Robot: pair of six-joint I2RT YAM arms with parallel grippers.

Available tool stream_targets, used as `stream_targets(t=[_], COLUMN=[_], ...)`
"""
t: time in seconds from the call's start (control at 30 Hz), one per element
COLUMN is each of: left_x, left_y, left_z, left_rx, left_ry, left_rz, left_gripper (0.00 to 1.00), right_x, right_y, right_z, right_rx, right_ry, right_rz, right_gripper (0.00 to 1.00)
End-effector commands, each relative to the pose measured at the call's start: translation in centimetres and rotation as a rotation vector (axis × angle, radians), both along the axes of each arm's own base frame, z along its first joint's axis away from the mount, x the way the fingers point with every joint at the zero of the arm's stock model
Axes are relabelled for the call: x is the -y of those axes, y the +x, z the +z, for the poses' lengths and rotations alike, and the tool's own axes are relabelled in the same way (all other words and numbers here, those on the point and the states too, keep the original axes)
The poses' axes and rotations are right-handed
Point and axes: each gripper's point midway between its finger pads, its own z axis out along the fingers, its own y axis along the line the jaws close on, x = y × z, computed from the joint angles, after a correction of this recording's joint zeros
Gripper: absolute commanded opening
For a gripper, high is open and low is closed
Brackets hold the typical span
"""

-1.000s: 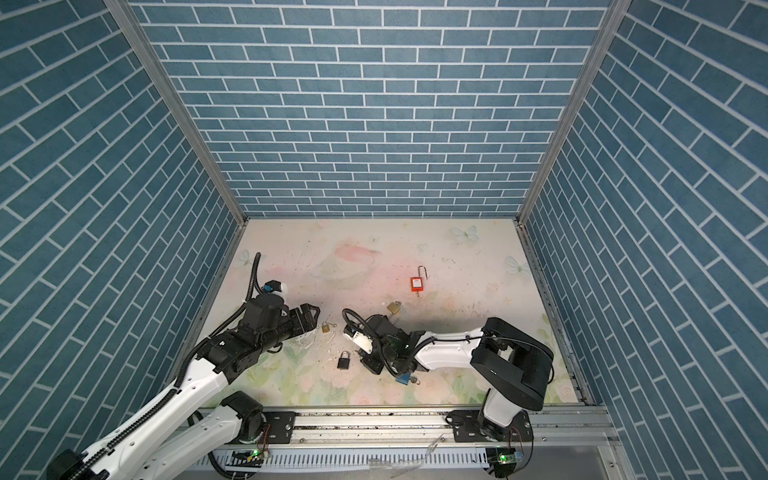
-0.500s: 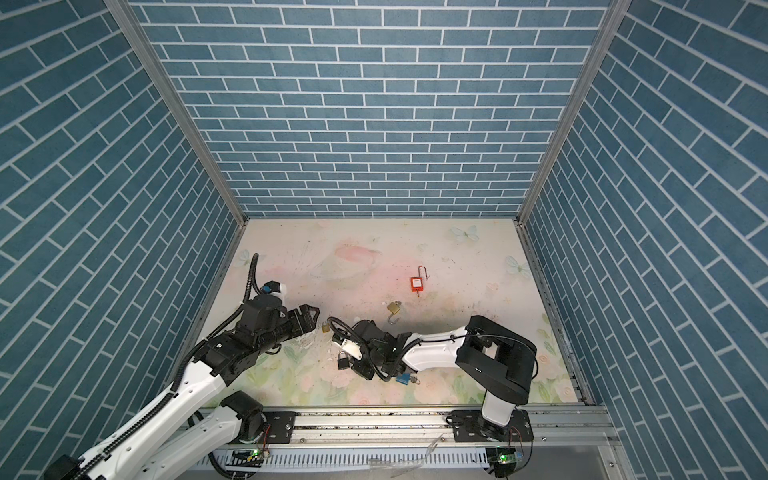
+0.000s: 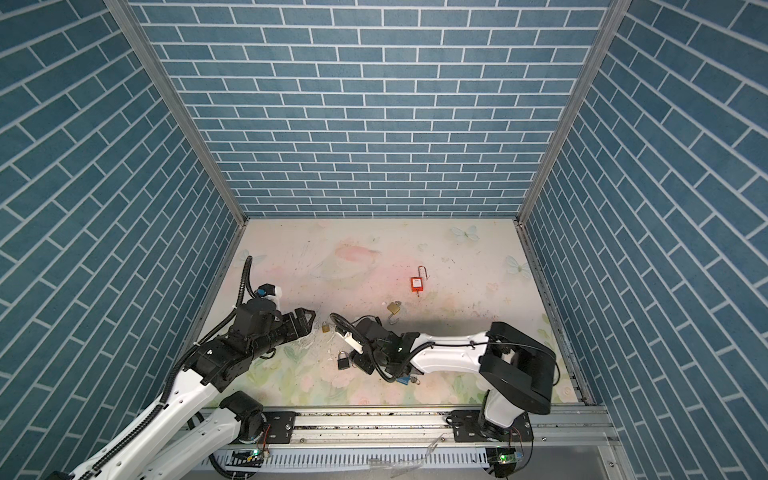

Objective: Lock with the key

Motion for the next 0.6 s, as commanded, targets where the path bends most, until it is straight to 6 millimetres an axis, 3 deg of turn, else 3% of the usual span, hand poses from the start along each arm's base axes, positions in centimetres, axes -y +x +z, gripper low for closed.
stream_targets(t=[0.0,0.1,0.23,0.37,0.57], left_x=[-0.9,-0.7,1.1,2.5,5.9], left_y=[-0.1,0.0,0.4,1.3,2.4], left_z=[2.0,3.3,5.4,6.2,5.4], left_rx=[0.035,0.065,0.129,0.121,0.088], left_ry=[0.033,0.035,-0.010,-0.025,0.114], left_rz=[0.011,-0.009,-0.100,-0.144,-0.225], left_gripper=[0.87,0.88,0.87,0.88,0.87], right_x=[0.2,1.4,3.8,6.8,13.3], right_y=[2.3,3.7,6.0,7.8,10.7], right_z=[6.5,9.9,11.7,11.6,10.1], right_rx=[0.095,0.086,-0.061,-0.196,-0.275], right_ry=[0.155,0.248,0.322,0.364,0.408], right_rz=[-0.134,-0.219,-0.361,-0.487,-0.728], right_gripper=[0.57,0.60,0.60,0.60,0.61])
